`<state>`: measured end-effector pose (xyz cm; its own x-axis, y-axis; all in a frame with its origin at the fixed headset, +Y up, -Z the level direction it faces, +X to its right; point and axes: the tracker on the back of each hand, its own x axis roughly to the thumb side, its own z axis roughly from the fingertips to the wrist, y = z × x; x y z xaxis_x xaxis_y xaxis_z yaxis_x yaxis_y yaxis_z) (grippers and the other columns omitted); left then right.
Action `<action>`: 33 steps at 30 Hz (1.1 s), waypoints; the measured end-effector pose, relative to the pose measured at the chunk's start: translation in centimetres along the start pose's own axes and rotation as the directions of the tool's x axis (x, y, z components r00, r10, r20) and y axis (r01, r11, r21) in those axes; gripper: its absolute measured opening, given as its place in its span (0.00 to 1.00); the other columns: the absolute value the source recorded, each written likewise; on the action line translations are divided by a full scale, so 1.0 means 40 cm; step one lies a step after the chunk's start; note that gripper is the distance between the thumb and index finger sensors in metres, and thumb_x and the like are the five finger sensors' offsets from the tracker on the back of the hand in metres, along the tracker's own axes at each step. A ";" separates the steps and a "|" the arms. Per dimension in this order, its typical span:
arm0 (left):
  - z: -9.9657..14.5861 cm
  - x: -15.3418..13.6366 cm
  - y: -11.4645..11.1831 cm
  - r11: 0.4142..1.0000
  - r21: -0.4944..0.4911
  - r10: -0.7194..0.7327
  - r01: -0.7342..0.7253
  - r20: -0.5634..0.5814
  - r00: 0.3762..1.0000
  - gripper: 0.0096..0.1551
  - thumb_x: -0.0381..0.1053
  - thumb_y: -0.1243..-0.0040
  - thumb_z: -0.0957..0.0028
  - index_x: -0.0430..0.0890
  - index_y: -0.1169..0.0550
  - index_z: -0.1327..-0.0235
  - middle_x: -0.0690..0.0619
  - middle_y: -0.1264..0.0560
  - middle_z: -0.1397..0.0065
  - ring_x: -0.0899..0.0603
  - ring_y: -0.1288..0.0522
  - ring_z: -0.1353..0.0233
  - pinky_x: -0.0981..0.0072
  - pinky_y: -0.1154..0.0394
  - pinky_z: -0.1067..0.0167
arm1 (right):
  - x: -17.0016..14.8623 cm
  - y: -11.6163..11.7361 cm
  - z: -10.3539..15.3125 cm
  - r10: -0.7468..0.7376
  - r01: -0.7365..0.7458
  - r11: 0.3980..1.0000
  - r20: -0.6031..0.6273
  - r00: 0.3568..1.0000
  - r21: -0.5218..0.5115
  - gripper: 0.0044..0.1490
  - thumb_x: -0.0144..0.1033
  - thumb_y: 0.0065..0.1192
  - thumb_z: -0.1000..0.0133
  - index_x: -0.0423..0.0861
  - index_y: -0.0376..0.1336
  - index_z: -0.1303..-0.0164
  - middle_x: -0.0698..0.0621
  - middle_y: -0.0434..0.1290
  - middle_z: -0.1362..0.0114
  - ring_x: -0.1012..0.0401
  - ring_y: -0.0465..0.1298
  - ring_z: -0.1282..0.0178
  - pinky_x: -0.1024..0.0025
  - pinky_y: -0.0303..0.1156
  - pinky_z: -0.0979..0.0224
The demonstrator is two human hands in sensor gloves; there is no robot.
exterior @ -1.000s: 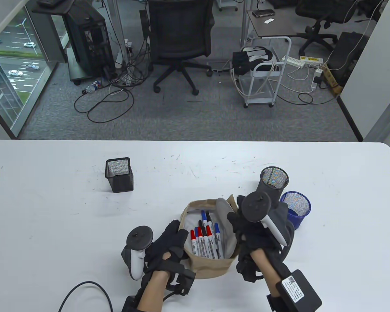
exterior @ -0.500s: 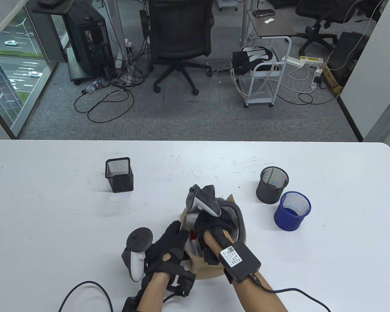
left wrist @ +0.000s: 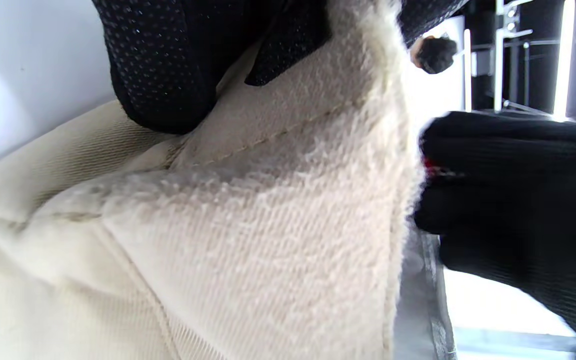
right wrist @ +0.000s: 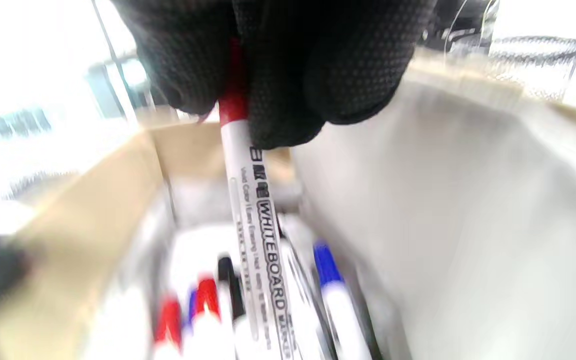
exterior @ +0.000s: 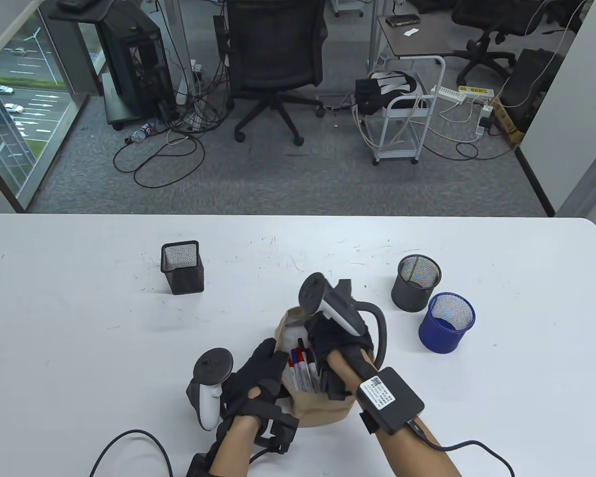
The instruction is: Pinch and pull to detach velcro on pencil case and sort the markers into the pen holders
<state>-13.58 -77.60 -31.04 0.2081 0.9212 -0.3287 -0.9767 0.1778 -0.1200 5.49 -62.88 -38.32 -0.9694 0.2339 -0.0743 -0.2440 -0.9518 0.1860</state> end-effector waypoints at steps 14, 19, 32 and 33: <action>0.002 0.002 -0.002 1.000 0.008 -0.012 0.012 0.004 1.000 0.41 0.56 0.45 0.39 0.40 0.38 0.16 0.30 0.33 0.19 0.29 0.25 0.27 0.51 0.14 0.48 | -0.351 -0.256 0.006 -0.055 -0.110 0.914 -0.386 0.921 -0.392 0.34 0.32 0.75 0.49 0.46 0.67 0.30 0.46 0.80 0.34 0.51 0.85 0.48 0.58 0.81 0.48; 0.002 0.002 -0.002 1.000 0.003 -0.011 0.011 -0.003 1.000 0.41 0.56 0.45 0.38 0.40 0.38 0.16 0.30 0.33 0.19 0.29 0.25 0.27 0.52 0.14 0.48 | -0.421 -0.199 -0.043 -0.010 -0.129 0.954 -0.458 0.889 -0.271 0.34 0.30 0.74 0.48 0.46 0.67 0.30 0.45 0.80 0.33 0.50 0.85 0.48 0.57 0.80 0.47; 0.000 0.002 -0.003 1.000 0.002 -0.023 0.023 -0.005 1.000 0.41 0.57 0.45 0.38 0.41 0.38 0.15 0.31 0.33 0.19 0.30 0.25 0.27 0.52 0.14 0.48 | -0.168 -0.150 0.043 0.005 -0.022 0.983 -0.093 0.996 -0.185 0.39 0.46 0.74 0.49 0.40 0.67 0.30 0.41 0.80 0.35 0.50 0.85 0.50 0.58 0.80 0.50; 0.000 0.002 -0.002 1.000 0.002 -0.021 0.021 -0.005 1.000 0.41 0.57 0.45 0.38 0.40 0.38 0.15 0.31 0.33 0.19 0.29 0.25 0.27 0.52 0.14 0.48 | -0.125 -0.128 0.047 0.024 -0.029 0.991 -0.045 0.999 -0.133 0.39 0.46 0.74 0.49 0.40 0.68 0.31 0.41 0.81 0.36 0.50 0.85 0.51 0.58 0.81 0.50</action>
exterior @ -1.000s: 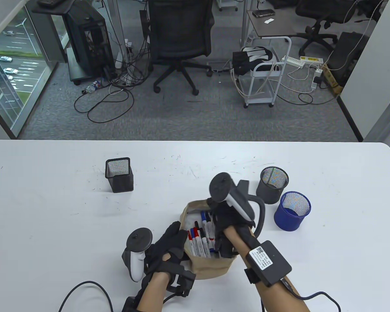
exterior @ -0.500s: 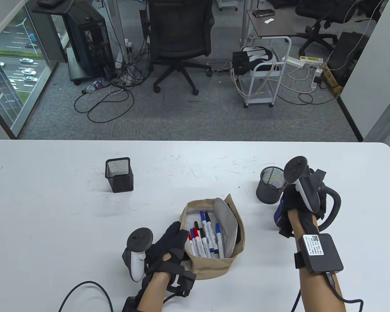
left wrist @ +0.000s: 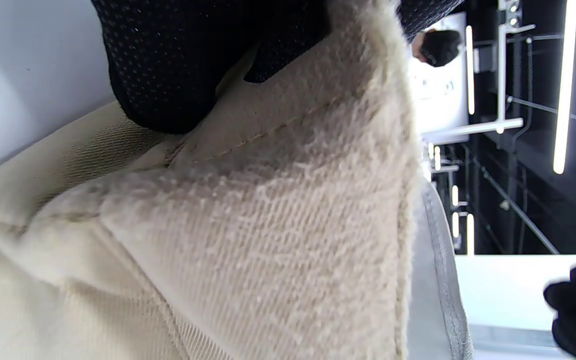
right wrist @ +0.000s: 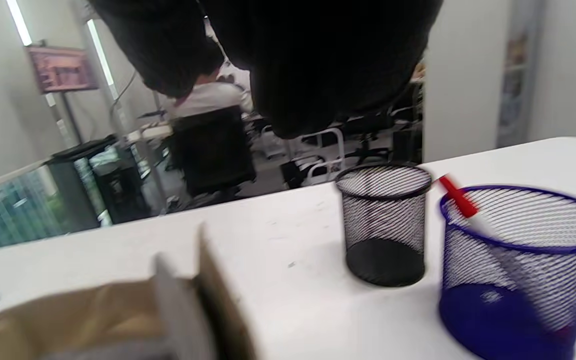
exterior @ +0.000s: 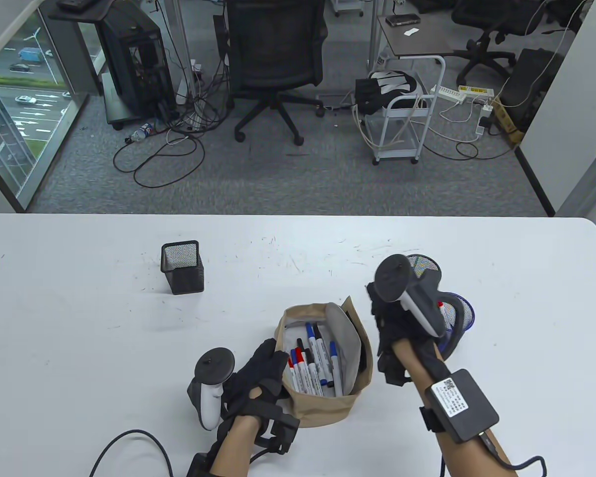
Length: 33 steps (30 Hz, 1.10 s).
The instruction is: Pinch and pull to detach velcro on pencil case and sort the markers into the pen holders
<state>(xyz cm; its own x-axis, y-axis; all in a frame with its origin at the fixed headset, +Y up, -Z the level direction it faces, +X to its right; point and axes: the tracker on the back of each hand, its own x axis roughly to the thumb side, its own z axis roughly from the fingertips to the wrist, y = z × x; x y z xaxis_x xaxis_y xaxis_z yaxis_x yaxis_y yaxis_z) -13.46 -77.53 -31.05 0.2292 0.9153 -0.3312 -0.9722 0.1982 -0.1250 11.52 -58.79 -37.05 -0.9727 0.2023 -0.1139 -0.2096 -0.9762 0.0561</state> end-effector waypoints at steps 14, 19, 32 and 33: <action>-0.001 0.001 0.000 1.000 -0.011 0.011 -0.011 -0.004 1.000 0.41 0.57 0.45 0.38 0.41 0.38 0.15 0.31 0.33 0.19 0.29 0.25 0.27 0.52 0.14 0.48 | 0.206 0.395 -0.115 0.317 -0.283 0.781 0.038 0.948 0.557 0.45 0.50 0.81 0.56 0.35 0.72 0.36 0.38 0.85 0.42 0.51 0.87 0.59 0.60 0.83 0.59; -0.003 0.001 0.000 1.000 -0.014 0.003 -0.003 -0.007 1.000 0.41 0.57 0.46 0.38 0.41 0.38 0.15 0.31 0.33 0.19 0.29 0.26 0.27 0.52 0.14 0.48 | 0.221 0.410 -0.112 0.376 -0.360 0.775 0.079 0.923 0.519 0.43 0.49 0.82 0.58 0.35 0.73 0.38 0.39 0.86 0.46 0.54 0.88 0.64 0.64 0.83 0.61; -0.004 0.002 -0.001 1.000 -0.012 0.005 -0.005 -0.004 1.000 0.40 0.57 0.46 0.38 0.40 0.38 0.15 0.31 0.32 0.19 0.30 0.25 0.27 0.52 0.14 0.48 | 0.137 0.127 -0.063 -0.080 0.065 0.971 0.057 0.995 0.228 0.34 0.40 0.80 0.53 0.41 0.72 0.38 0.44 0.85 0.44 0.56 0.87 0.61 0.65 0.82 0.58; -0.004 0.002 -0.001 1.000 -0.011 0.004 -0.004 -0.004 1.000 0.40 0.57 0.46 0.38 0.40 0.38 0.15 0.31 0.32 0.19 0.29 0.25 0.27 0.52 0.14 0.48 | 0.123 0.098 -0.056 -0.140 0.129 0.974 0.050 0.989 0.185 0.33 0.40 0.80 0.53 0.42 0.72 0.38 0.44 0.85 0.44 0.55 0.87 0.60 0.64 0.82 0.57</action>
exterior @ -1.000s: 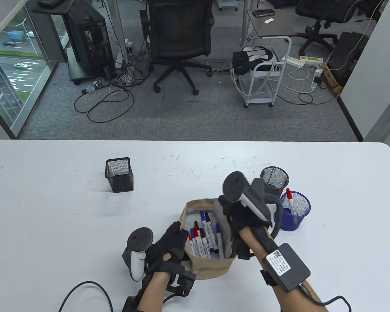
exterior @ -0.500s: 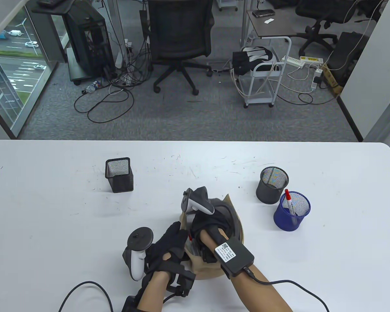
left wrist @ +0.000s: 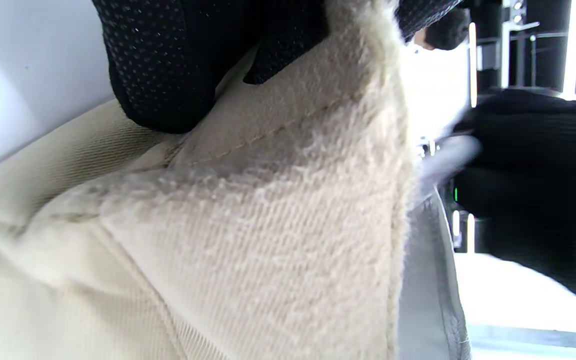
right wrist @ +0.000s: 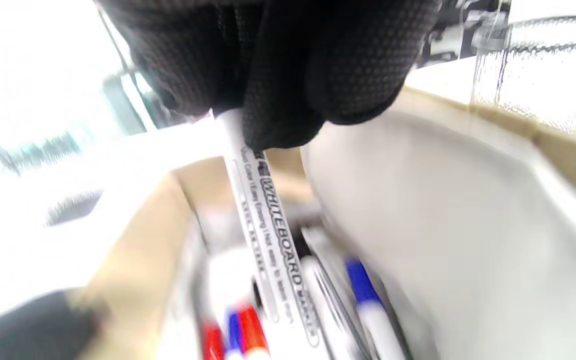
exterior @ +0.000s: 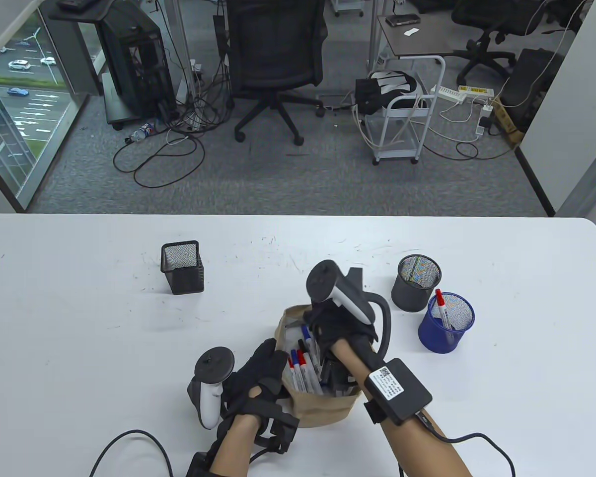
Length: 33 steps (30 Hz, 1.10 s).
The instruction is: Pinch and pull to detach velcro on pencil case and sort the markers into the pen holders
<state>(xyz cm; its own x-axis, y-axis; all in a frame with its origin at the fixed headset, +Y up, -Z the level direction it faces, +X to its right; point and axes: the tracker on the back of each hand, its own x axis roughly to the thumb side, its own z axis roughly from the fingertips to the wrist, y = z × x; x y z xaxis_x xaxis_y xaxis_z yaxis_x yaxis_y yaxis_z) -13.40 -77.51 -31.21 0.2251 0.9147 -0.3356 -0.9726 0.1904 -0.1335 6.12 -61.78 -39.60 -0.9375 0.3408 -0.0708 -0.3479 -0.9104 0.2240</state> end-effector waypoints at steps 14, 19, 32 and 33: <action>-0.001 0.002 0.000 1.000 -0.004 0.000 0.000 0.000 1.000 0.39 0.55 0.46 0.37 0.41 0.38 0.15 0.32 0.32 0.19 0.30 0.25 0.27 0.52 0.14 0.47 | -0.306 -0.234 -0.068 -0.199 0.037 0.846 -0.249 0.948 -0.532 0.30 0.36 0.77 0.50 0.52 0.71 0.36 0.50 0.81 0.34 0.52 0.85 0.46 0.59 0.80 0.48; -0.001 0.001 0.000 1.000 -0.005 0.002 -0.002 -0.002 1.000 0.39 0.55 0.46 0.37 0.40 0.38 0.16 0.32 0.32 0.19 0.30 0.25 0.27 0.52 0.14 0.48 | -0.362 -0.197 -0.135 -0.190 0.004 0.873 -0.333 0.924 -0.487 0.30 0.36 0.77 0.50 0.52 0.70 0.35 0.50 0.81 0.33 0.53 0.85 0.45 0.59 0.80 0.47; 0.000 0.002 -0.002 1.000 -0.009 -0.004 0.004 0.006 1.000 0.39 0.55 0.46 0.37 0.40 0.37 0.16 0.32 0.32 0.19 0.30 0.25 0.27 0.52 0.14 0.47 | -0.248 -0.204 -0.057 -0.100 0.038 0.937 -0.161 0.982 -0.348 0.38 0.44 0.77 0.51 0.40 0.69 0.33 0.43 0.82 0.38 0.52 0.86 0.52 0.59 0.81 0.52; 0.000 0.002 -0.002 1.000 -0.011 0.000 0.000 0.006 1.000 0.39 0.55 0.46 0.37 0.40 0.37 0.16 0.32 0.32 0.19 0.30 0.26 0.26 0.52 0.14 0.47 | -0.220 -0.193 -0.040 -0.085 0.042 0.950 -0.128 0.988 -0.311 0.37 0.44 0.77 0.51 0.40 0.70 0.34 0.43 0.83 0.39 0.52 0.86 0.54 0.60 0.81 0.52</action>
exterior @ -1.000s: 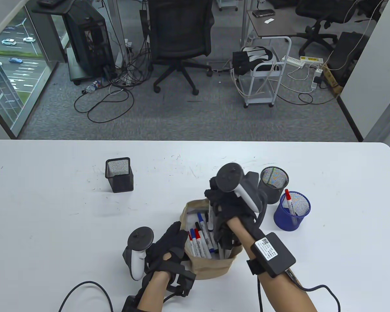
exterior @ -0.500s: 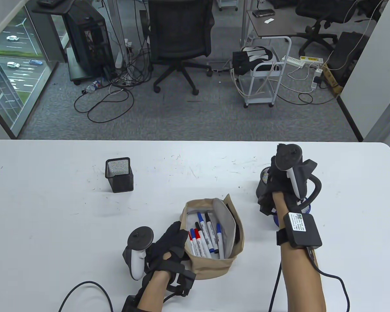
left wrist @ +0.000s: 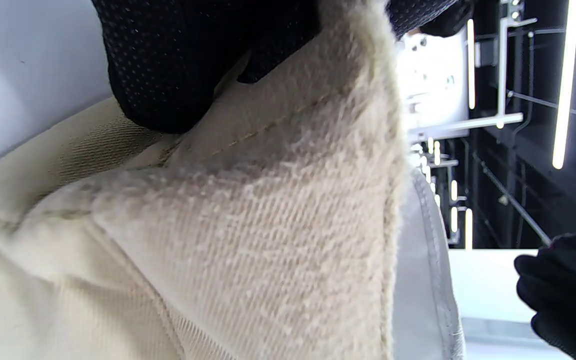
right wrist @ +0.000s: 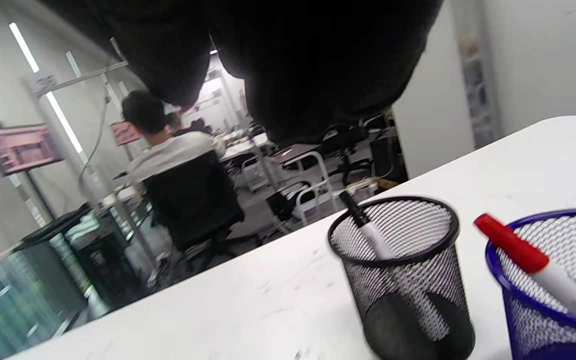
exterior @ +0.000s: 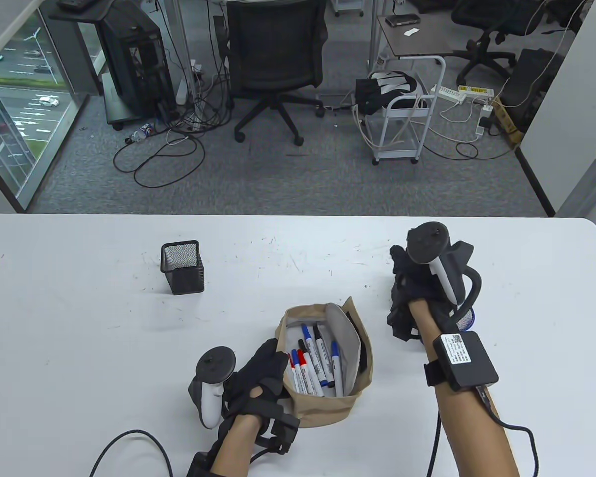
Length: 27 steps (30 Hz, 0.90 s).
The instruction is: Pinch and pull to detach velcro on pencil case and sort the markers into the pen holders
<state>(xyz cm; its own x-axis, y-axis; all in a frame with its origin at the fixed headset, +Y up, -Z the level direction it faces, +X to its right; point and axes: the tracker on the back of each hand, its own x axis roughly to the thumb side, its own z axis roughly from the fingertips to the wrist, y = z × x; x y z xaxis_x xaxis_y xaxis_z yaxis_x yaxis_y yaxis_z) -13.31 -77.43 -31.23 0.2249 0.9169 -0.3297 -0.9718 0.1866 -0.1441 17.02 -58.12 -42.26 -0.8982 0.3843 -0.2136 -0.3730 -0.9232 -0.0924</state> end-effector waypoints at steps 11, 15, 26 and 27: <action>0.000 -0.002 -0.001 1.000 0.005 0.000 0.000 0.002 1.000 0.39 0.55 0.46 0.37 0.40 0.38 0.16 0.32 0.32 0.19 0.30 0.25 0.27 0.52 0.14 0.47 | 0.215 0.172 0.142 0.123 -0.189 0.918 0.202 0.971 0.350 0.37 0.45 0.77 0.51 0.38 0.71 0.36 0.42 0.84 0.42 0.54 0.87 0.58 0.63 0.82 0.56; 0.001 -0.002 -0.001 1.000 0.005 0.002 -0.002 -0.003 1.000 0.39 0.55 0.46 0.37 0.41 0.38 0.16 0.32 0.32 0.19 0.30 0.25 0.27 0.52 0.14 0.47 | 0.240 0.288 0.120 0.229 -0.276 0.815 0.155 0.961 0.509 0.38 0.43 0.76 0.50 0.37 0.69 0.33 0.40 0.83 0.39 0.52 0.87 0.55 0.62 0.82 0.54; 0.000 -0.004 -0.003 1.000 0.001 0.000 0.000 -0.010 1.000 0.39 0.56 0.46 0.37 0.41 0.37 0.16 0.33 0.32 0.19 0.31 0.25 0.26 0.53 0.14 0.47 | 0.209 0.506 0.060 0.455 -0.426 0.680 0.112 0.883 0.597 0.43 0.39 0.77 0.51 0.35 0.64 0.28 0.36 0.78 0.32 0.50 0.86 0.50 0.60 0.82 0.50; 0.000 -0.004 -0.003 1.000 0.000 0.001 -0.001 -0.011 1.000 0.39 0.55 0.47 0.37 0.41 0.37 0.16 0.33 0.32 0.19 0.31 0.25 0.26 0.53 0.14 0.47 | 0.211 0.507 0.059 0.485 -0.459 0.688 0.114 0.867 0.562 0.42 0.39 0.78 0.52 0.37 0.66 0.29 0.38 0.80 0.34 0.52 0.86 0.52 0.61 0.82 0.51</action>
<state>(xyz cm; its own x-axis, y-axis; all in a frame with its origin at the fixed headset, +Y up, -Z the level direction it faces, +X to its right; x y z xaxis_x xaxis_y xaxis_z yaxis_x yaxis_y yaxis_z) -13.24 -77.59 -31.15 0.2245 0.9132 -0.3400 -0.9720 0.1854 -0.1441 1.33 -73.62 -43.65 -0.9862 -0.1150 -0.1195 0.0245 -0.8136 0.5810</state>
